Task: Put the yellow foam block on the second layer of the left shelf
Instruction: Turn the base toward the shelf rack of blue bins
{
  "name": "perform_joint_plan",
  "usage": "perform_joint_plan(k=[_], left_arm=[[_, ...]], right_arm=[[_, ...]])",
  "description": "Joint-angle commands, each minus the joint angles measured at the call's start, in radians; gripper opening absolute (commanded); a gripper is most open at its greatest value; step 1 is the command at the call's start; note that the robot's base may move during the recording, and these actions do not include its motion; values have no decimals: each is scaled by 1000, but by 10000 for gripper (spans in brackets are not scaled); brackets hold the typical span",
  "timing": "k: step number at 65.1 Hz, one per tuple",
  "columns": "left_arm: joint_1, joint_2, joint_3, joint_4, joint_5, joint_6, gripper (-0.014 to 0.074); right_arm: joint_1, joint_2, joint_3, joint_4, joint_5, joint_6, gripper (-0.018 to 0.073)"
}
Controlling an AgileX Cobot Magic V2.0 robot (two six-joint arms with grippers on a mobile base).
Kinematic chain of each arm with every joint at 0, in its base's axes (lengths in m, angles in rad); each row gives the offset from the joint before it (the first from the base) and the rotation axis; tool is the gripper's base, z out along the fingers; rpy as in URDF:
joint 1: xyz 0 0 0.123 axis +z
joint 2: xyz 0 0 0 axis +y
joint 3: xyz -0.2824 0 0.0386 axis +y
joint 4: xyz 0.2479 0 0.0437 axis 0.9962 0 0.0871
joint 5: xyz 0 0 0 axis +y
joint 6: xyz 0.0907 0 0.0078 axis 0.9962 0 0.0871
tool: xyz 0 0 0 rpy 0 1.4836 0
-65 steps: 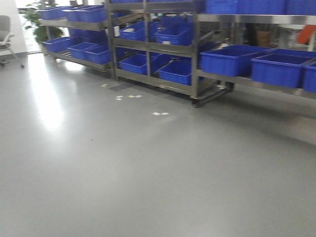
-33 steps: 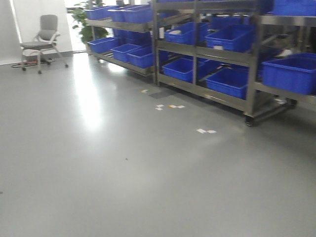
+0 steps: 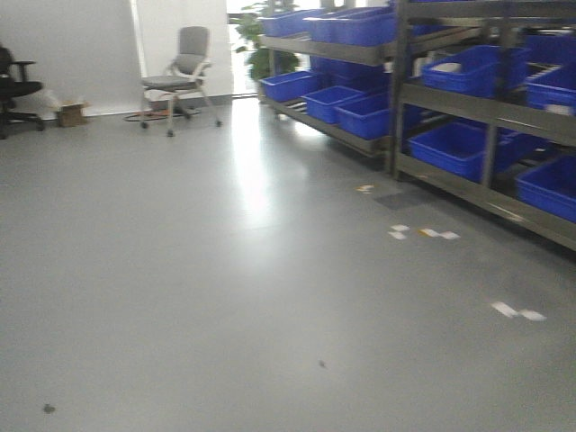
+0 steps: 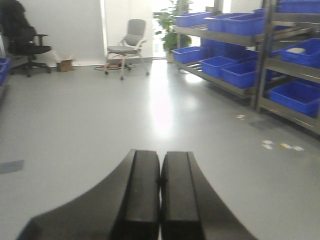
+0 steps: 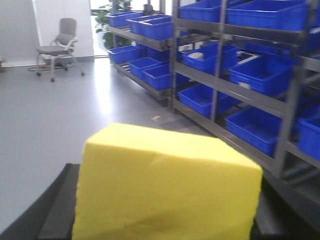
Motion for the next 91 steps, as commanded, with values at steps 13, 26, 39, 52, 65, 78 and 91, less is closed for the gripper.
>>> perform_joint_plan(k=[13,26,39,52,65,78,91], left_arm=[[-6,8,26,-2,-88,-4,136],[-6,8,26,-2,-82,-4,136],[-6,8,26,-2,-88,-4,136],[-6,8,26,-2,-82,-4,136],[-6,8,26,-2,-88,-4,136],[-6,8,26,-2,-82,-4,136],[-6,8,26,-2,-88,-4,136]], right_arm=[[-5,17,-27,-19,-85,-8,342],[-5,17,-27,-19,-85,-8,342],[-5,17,-27,-19,-84,-8,342],[-5,17,-27,-19,-84,-8,342],[-5,17,-27,-19,-83,-8,342],[-5,17,-27,-19,-83,-8,342],[-5,17,-27,-19,-83,-8,342]])
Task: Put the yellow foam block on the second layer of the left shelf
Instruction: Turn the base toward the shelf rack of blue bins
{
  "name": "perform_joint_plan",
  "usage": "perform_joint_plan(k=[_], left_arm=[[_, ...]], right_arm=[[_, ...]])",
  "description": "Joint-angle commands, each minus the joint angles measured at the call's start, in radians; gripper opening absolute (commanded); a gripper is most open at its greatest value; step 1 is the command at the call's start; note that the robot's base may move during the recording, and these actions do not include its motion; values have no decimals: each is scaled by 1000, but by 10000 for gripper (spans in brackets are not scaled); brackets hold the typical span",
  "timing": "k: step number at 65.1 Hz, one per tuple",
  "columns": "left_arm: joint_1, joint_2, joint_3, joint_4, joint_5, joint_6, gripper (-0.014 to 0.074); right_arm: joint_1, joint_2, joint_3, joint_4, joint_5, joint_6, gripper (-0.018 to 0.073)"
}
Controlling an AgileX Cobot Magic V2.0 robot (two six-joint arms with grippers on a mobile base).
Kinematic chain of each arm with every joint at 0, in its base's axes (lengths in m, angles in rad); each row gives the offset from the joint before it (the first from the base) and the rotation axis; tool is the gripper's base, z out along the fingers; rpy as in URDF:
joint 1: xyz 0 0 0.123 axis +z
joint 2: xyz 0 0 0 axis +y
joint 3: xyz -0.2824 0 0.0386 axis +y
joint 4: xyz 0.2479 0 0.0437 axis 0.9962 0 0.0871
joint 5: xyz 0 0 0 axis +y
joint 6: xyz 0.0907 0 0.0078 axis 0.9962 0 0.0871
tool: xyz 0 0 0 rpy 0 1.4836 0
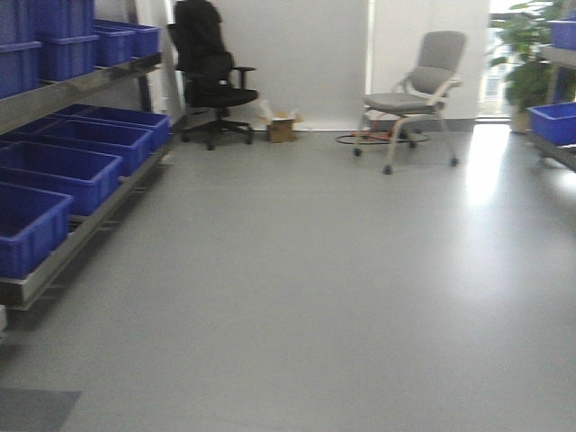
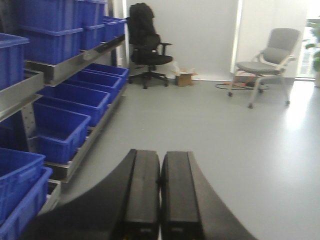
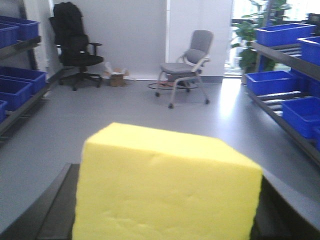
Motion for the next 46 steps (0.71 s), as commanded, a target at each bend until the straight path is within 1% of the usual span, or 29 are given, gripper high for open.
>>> perform_joint_plan(k=[1,46], left_arm=[[-6,8,26,-2,-88,-4,137],[-6,8,26,-2,-82,-4,136]], right_arm=[[-5,17,-27,-19,-85,-8,342],[-5,17,-27,-19,-85,-8,342]])
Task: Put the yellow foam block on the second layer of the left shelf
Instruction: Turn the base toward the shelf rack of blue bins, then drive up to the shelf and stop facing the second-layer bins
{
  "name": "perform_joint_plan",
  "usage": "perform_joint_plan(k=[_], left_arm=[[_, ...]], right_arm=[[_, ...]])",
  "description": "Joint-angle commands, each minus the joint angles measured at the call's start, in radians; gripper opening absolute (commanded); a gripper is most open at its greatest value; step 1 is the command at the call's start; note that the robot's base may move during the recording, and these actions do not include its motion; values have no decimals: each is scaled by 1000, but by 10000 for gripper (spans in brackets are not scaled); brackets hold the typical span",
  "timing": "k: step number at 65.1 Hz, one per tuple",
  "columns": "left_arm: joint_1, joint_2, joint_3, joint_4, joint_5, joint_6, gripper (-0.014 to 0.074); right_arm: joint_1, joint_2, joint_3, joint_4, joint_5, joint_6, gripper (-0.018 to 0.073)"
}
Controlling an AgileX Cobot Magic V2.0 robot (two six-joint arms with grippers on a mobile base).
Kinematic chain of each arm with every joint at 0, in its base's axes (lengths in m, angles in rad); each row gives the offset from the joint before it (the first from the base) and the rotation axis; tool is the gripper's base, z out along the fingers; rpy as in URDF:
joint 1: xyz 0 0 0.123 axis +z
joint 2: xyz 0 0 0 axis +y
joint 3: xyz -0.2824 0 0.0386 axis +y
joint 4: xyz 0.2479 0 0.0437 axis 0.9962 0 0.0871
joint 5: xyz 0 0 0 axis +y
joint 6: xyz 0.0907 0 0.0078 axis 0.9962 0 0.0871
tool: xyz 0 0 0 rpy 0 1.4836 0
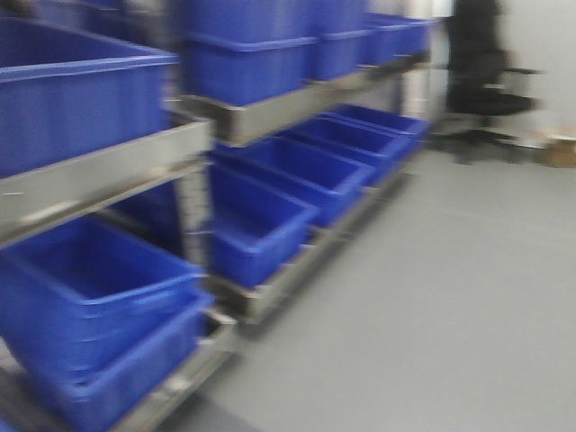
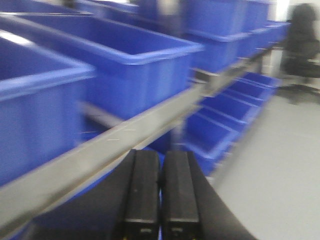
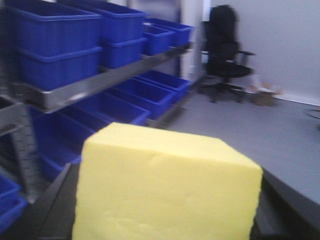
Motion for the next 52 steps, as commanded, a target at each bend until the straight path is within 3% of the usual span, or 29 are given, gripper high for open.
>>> perform_joint_plan(k=[1,52], left_arm=[[-6,8,26,-2,-88,-4,136],[-6,8,26,-2,-88,-4,136]], right_arm=[[-5,17,-27,-17,-87,-8,342],[-5,17,-27,-17,-83,-8,342]])
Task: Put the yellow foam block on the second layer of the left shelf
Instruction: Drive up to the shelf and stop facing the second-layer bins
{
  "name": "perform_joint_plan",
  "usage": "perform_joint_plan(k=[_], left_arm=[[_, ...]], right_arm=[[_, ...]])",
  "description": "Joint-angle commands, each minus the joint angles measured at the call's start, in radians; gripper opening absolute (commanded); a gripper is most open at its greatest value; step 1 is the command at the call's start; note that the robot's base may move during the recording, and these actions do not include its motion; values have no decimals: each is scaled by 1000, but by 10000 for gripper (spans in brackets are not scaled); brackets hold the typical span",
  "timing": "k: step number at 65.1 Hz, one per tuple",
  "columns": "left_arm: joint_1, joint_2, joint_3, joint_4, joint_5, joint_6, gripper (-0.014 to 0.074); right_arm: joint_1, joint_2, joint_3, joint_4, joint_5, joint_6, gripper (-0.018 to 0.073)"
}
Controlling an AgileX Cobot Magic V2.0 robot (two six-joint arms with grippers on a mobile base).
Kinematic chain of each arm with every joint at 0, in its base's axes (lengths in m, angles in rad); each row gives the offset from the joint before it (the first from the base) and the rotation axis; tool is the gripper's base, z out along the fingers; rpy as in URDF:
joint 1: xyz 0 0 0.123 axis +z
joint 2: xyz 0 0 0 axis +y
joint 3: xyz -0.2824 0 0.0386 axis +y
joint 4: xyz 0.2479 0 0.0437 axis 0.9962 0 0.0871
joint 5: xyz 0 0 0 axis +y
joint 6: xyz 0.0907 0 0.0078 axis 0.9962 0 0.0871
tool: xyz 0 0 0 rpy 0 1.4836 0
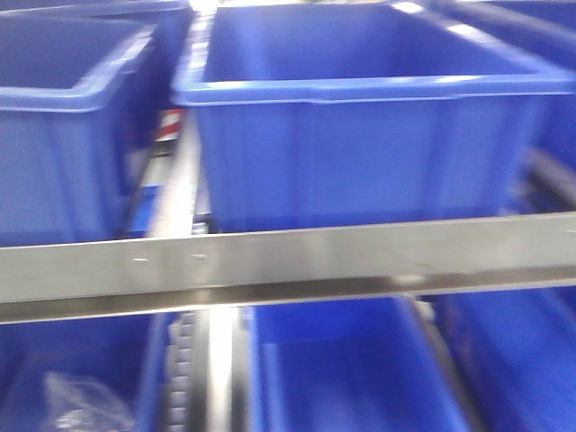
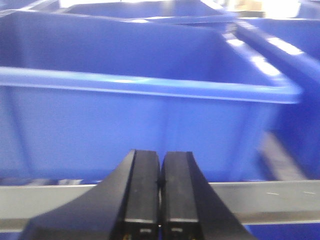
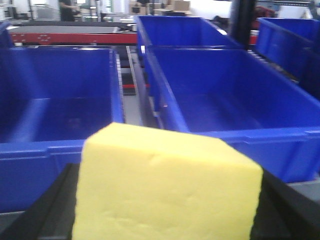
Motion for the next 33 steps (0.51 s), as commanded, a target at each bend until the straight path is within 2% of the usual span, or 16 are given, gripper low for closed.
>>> perform_joint_plan(k=[1,33], left_arm=[[-6,8,26,-2,-82,-4,136],[-6,8,26,-2,-82,-4,136]], right_arm=[[-5,17,-27,-17,-83,-8,342],[-5,18,-27,-17,-80,-8,342]])
